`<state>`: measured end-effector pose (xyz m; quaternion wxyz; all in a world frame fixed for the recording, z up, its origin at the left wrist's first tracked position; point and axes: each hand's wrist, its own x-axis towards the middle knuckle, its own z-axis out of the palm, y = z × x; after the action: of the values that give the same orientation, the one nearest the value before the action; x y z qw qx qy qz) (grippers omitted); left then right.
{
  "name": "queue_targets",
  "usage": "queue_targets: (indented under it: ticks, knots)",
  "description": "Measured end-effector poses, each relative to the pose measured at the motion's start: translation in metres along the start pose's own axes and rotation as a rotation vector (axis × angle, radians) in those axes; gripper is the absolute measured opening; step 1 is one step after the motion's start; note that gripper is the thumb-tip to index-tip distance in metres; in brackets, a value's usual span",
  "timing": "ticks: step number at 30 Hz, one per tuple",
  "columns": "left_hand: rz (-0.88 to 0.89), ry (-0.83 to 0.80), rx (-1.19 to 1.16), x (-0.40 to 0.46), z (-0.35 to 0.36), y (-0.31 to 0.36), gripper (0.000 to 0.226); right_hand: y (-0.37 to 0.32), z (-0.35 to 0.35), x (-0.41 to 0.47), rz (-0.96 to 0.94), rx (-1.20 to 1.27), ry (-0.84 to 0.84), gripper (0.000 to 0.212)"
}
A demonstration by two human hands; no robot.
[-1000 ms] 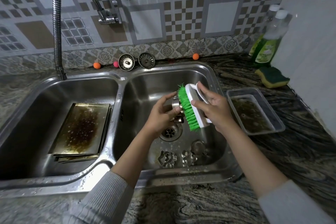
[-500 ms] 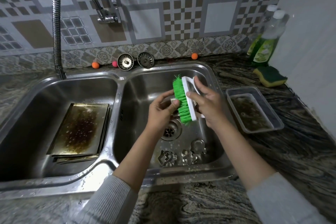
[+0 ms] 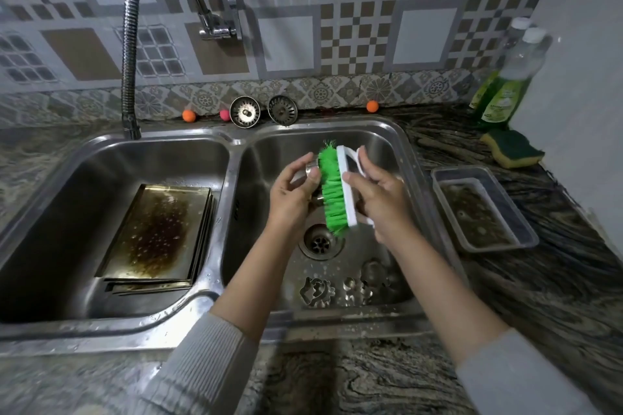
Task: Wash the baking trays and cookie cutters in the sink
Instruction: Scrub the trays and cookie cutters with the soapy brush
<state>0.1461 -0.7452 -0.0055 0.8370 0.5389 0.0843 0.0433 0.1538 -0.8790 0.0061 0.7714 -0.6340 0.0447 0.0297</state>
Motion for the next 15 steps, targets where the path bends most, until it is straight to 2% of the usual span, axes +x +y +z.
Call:
queue_targets:
  ticks: [6, 10, 13, 15]
  knots:
    - [-0.011, 0.152, 0.053, 0.003, -0.043, 0.004, 0.026, 0.021, -0.001, -0.021, 0.03, -0.182, -0.156, 0.058]
    - [0.026, 0.222, 0.205, -0.002, -0.095, 0.019, 0.029, 0.024, -0.001, -0.012, 0.038, -0.17, -0.102, 0.058]
    - [0.042, 0.347, 0.198, -0.007, -0.147, 0.046, 0.037, 0.031, 0.008, -0.01, 0.059, -0.165, -0.089, 0.058]
    - [0.026, 0.378, 0.335, -0.008, -0.185, 0.056, 0.042, 0.039, 0.018, -0.012, 0.087, -0.175, -0.084, 0.058]
